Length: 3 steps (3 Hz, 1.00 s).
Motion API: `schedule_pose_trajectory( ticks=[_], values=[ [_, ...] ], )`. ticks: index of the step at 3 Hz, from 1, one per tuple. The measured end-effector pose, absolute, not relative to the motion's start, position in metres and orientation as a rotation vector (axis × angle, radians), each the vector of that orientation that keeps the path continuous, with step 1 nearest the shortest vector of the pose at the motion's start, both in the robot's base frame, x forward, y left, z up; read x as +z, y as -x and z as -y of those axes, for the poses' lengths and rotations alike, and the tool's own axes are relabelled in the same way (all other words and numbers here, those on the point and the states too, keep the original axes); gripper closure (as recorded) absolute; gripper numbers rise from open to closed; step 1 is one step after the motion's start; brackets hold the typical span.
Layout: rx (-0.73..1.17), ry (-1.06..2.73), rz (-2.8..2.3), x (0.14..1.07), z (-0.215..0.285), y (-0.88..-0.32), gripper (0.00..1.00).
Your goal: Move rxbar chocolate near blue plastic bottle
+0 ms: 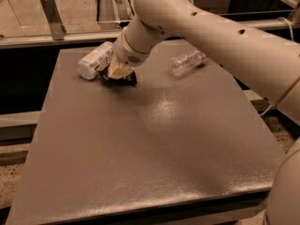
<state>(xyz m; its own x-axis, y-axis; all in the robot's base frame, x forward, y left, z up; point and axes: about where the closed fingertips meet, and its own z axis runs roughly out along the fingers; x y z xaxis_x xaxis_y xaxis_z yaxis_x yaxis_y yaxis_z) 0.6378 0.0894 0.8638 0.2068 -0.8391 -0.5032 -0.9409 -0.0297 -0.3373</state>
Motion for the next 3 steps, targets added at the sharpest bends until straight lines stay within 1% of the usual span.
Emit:
schedule_pose_trajectory(
  ticks=[1, 2, 3],
  values=[
    [0.226, 1.875, -1.652, 0.863, -0.091, -0.636, 0.12],
    [0.217, 1.863, -1.630, 0.876, -0.088, -0.631, 0.00],
    [0.205, 1.833, -1.591, 0.904, -0.059, -0.617, 0.00]
  ],
)
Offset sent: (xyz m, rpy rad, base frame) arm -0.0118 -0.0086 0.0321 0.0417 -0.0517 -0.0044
